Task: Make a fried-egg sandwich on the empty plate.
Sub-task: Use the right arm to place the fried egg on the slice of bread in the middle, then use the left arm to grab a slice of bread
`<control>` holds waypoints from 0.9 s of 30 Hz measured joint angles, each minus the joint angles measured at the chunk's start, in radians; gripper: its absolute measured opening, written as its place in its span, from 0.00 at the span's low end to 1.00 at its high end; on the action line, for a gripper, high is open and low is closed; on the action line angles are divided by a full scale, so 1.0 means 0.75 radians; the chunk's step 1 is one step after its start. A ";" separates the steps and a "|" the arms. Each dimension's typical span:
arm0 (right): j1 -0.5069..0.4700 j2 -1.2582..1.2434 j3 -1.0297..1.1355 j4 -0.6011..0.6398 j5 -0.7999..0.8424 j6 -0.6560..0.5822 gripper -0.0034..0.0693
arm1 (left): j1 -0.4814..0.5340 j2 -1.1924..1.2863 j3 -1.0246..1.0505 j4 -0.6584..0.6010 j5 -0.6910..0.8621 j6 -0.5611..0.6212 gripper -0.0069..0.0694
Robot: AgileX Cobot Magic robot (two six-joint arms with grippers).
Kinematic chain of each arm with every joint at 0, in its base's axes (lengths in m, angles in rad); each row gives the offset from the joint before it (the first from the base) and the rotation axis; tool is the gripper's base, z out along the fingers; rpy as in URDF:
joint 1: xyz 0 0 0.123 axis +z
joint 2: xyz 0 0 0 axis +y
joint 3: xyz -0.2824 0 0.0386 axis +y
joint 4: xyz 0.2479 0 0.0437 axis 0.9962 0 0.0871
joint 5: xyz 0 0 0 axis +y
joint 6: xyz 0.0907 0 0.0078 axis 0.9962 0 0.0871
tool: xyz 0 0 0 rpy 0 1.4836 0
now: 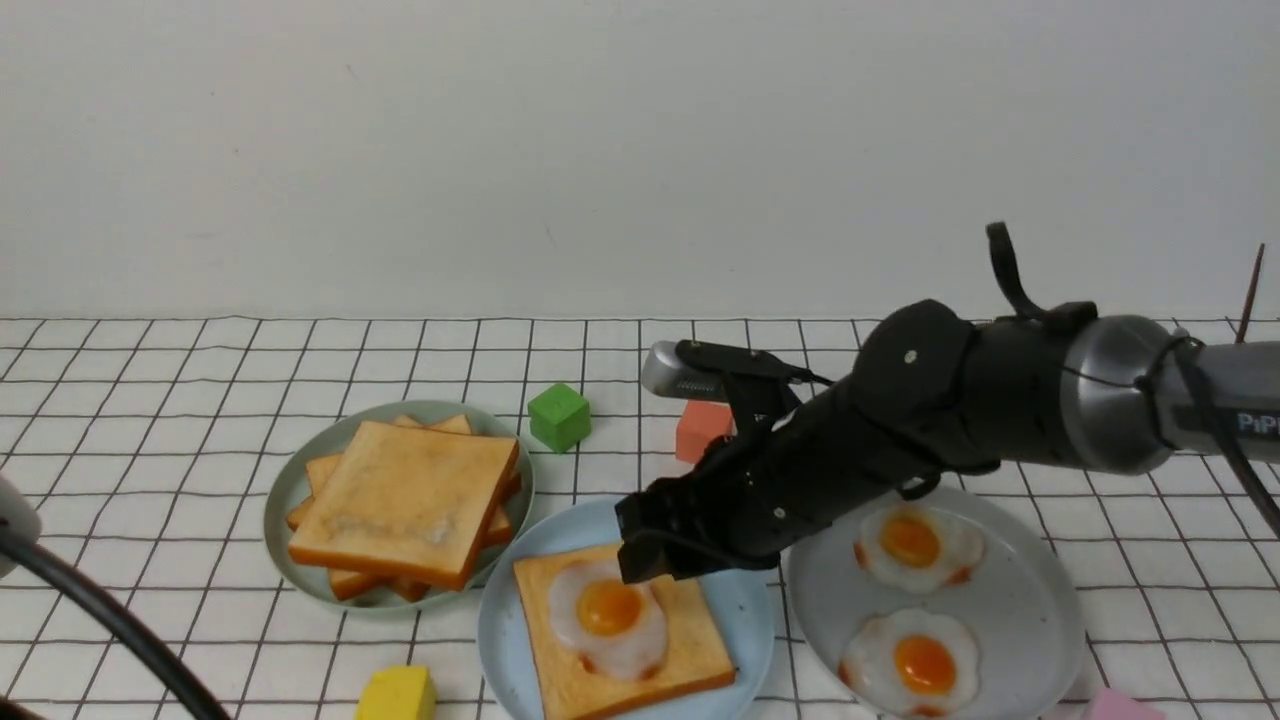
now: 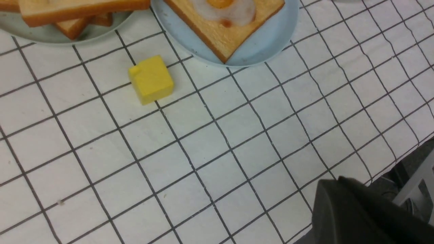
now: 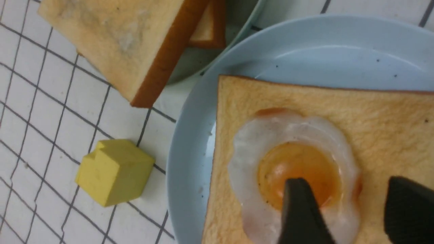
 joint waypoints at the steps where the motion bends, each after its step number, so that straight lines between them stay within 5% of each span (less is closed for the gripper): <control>1: 0.000 -0.029 0.000 -0.014 0.015 -0.007 0.66 | 0.000 0.000 0.000 0.007 -0.013 0.000 0.10; 5: 0.000 -0.245 -0.011 -0.112 0.074 -0.019 0.81 | 0.000 0.008 0.000 0.037 -0.118 -0.043 0.10; 9: 0.000 -0.443 -0.068 -0.243 0.256 0.023 0.84 | 0.000 0.050 0.000 0.123 -0.241 -0.249 0.11; 10: 0.000 -0.565 -0.103 -0.384 0.416 0.115 0.84 | 0.000 0.103 0.000 0.230 -0.298 -0.415 0.12; 16: 0.000 -0.852 -0.077 -0.776 0.707 0.431 0.83 | 0.004 0.320 -0.013 0.484 -0.314 -0.661 0.11; 23: 0.000 -1.134 0.144 -0.759 0.690 0.495 0.83 | 0.234 0.561 -0.120 0.378 -0.314 -0.546 0.07; 27: 0.000 -1.279 0.323 -0.688 0.632 0.448 0.83 | 0.538 0.741 -0.174 -0.047 -0.309 -0.229 0.07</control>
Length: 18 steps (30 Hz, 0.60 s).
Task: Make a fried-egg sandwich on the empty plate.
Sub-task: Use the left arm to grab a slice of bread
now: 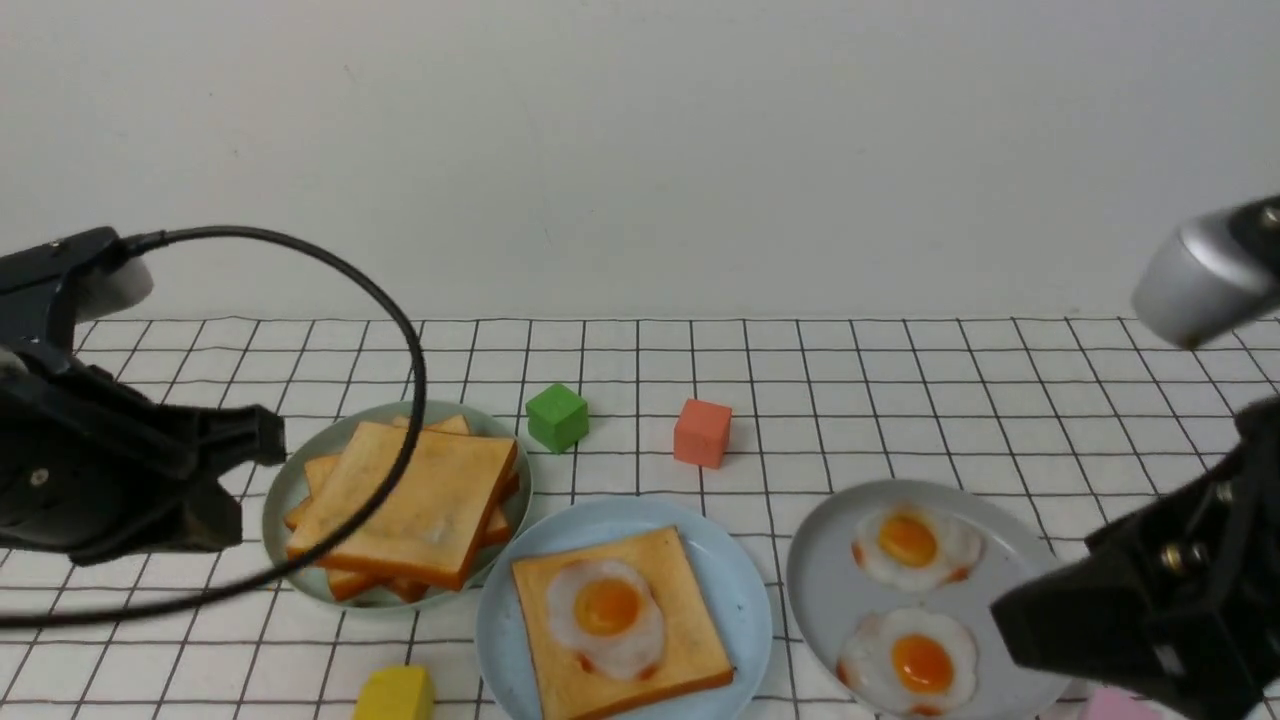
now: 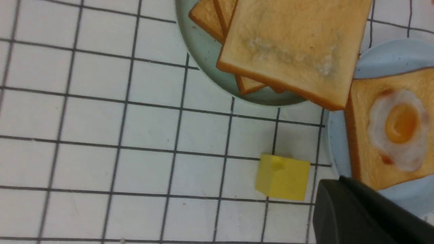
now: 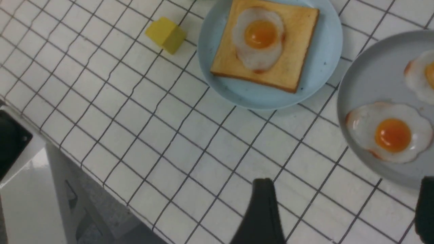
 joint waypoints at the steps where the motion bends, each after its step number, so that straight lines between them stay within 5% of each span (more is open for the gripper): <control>1: 0.000 -0.022 0.029 0.011 -0.009 -0.007 0.83 | 0.076 0.051 -0.002 -0.126 0.011 0.086 0.07; 7: 0.000 -0.073 0.090 0.076 -0.026 -0.017 0.83 | 0.434 0.385 -0.005 -0.710 0.079 0.492 0.08; 12: 0.000 -0.074 0.091 0.123 -0.040 -0.018 0.83 | 0.488 0.500 -0.009 -0.799 0.034 0.620 0.19; 18: 0.000 -0.074 0.091 0.236 -0.052 -0.098 0.83 | 0.445 0.572 -0.010 -0.823 -0.078 0.756 0.52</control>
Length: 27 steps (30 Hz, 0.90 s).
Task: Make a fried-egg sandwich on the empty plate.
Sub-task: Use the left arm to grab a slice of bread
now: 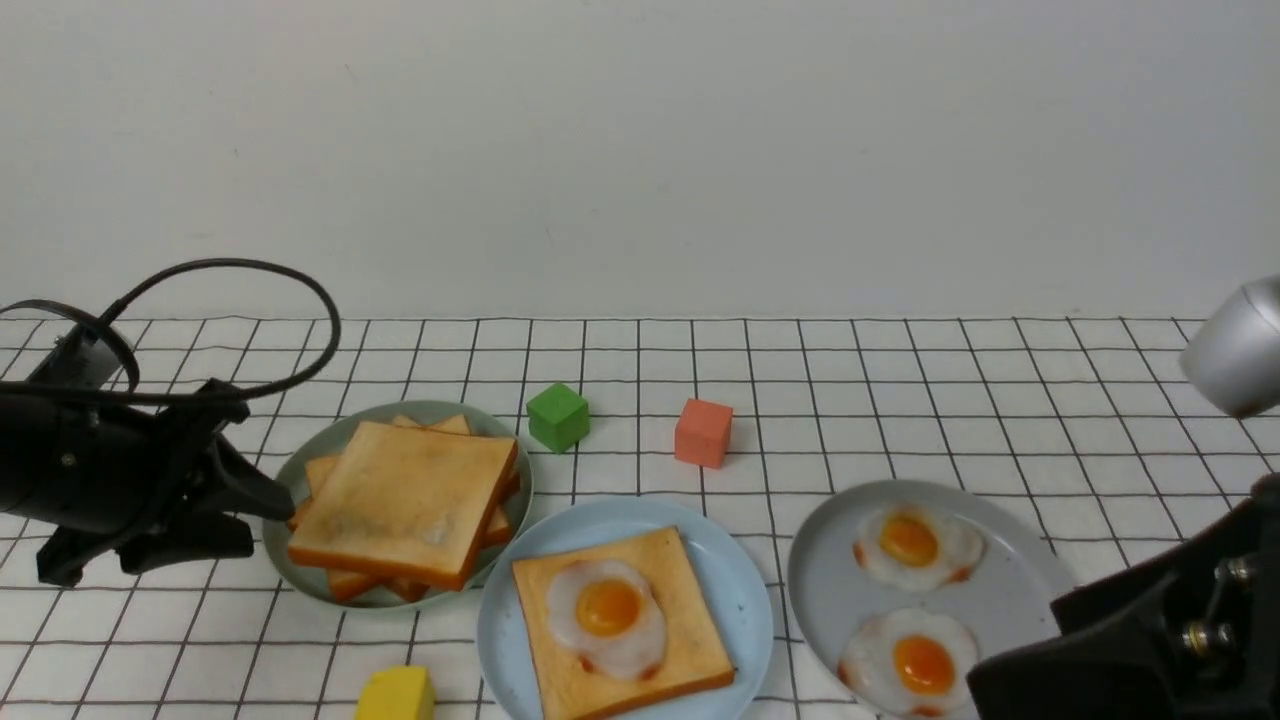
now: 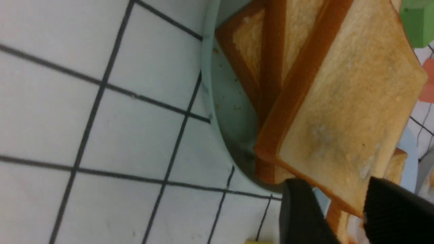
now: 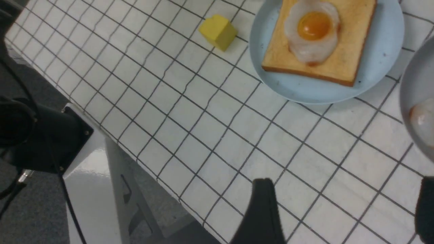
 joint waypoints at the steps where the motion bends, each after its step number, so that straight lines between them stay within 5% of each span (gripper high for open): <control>1: 0.000 0.000 0.000 0.035 -0.008 -0.039 0.83 | -0.014 0.012 0.000 -0.007 -0.044 0.044 0.61; 6: 0.000 0.000 0.000 0.125 -0.089 -0.149 0.83 | -0.063 0.073 -0.001 -0.090 -0.137 0.221 0.76; 15: 0.000 0.000 0.000 0.171 -0.157 -0.203 0.83 | -0.067 0.176 -0.001 -0.210 -0.158 0.381 0.77; 22: 0.000 0.000 0.000 0.174 -0.160 -0.204 0.83 | -0.067 0.184 -0.001 -0.215 -0.139 0.464 0.52; 27: 0.000 0.000 0.000 0.174 -0.160 -0.204 0.83 | -0.067 0.184 -0.001 -0.198 -0.133 0.469 0.14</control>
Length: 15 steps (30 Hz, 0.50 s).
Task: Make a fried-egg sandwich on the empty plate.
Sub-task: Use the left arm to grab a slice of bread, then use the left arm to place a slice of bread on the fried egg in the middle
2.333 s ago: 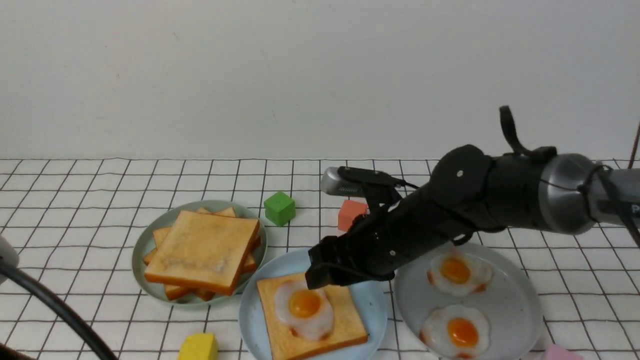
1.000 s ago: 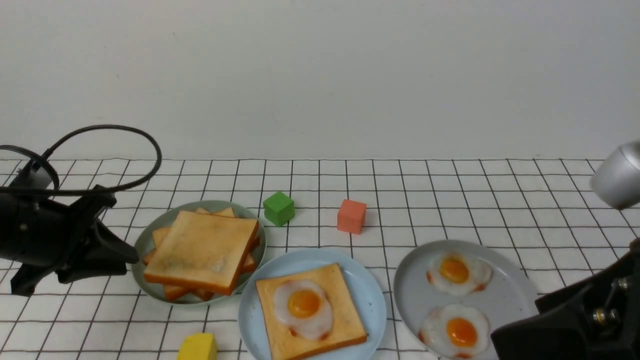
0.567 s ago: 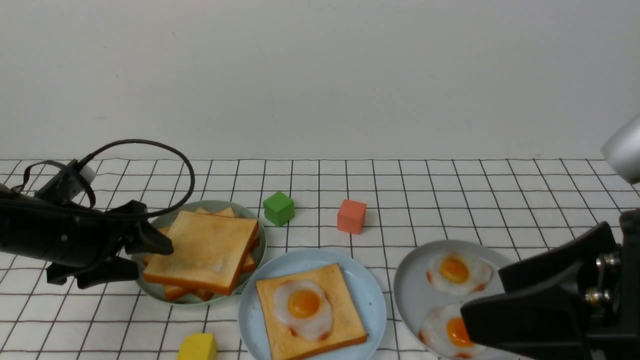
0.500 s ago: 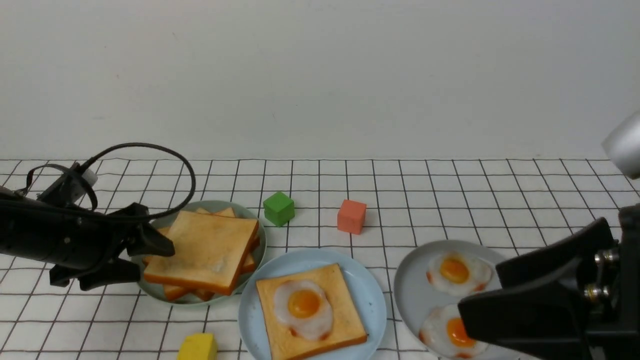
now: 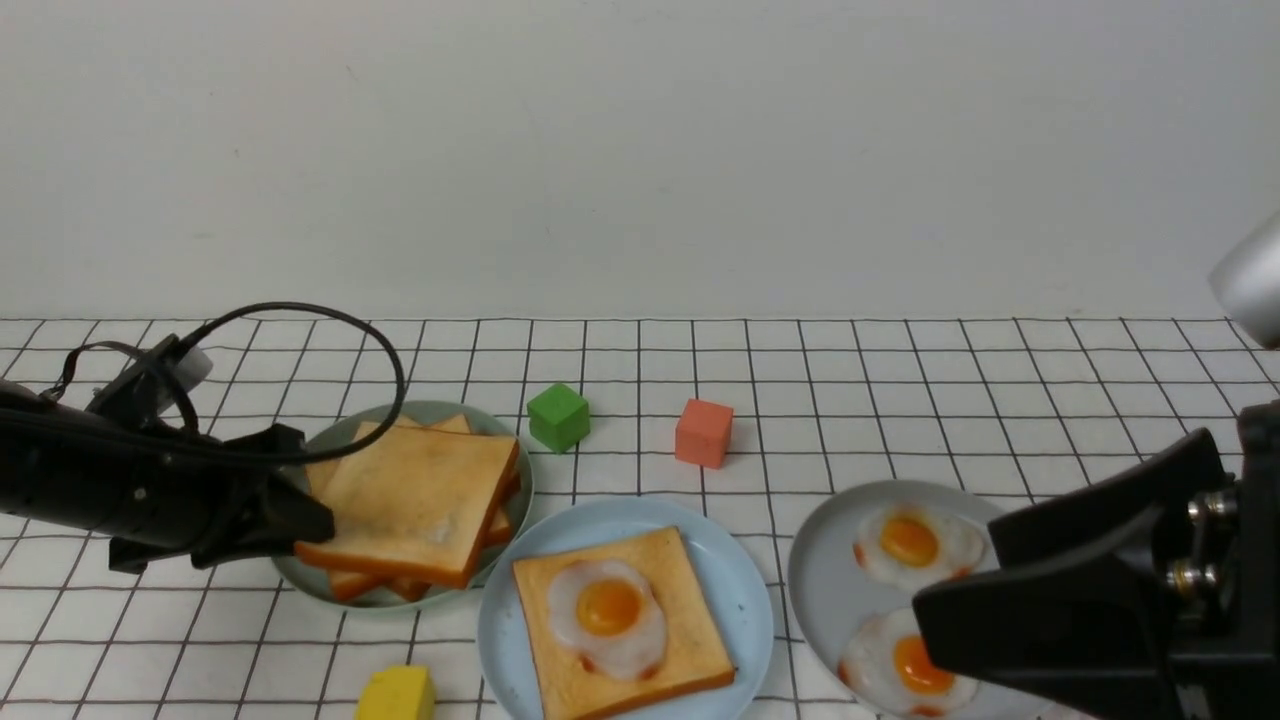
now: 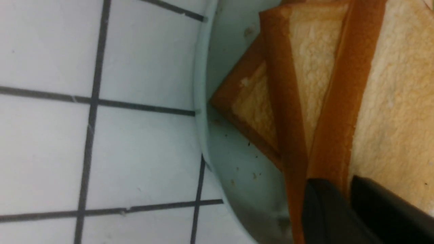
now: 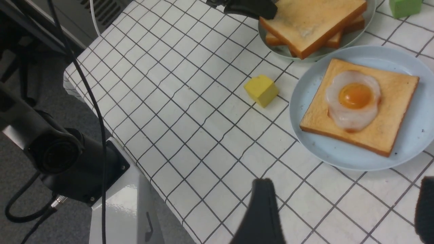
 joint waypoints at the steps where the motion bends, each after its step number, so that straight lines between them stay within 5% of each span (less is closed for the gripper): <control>1: 0.000 0.000 0.000 0.000 0.000 0.000 0.83 | 0.000 0.000 0.000 0.001 0.006 -0.001 0.13; 10: 0.000 0.000 0.000 0.000 -0.003 0.000 0.83 | 0.000 -0.087 0.003 0.002 0.102 -0.013 0.13; 15: 0.000 0.000 0.000 0.000 -0.010 0.000 0.83 | -0.065 -0.273 0.120 -0.277 0.109 0.072 0.13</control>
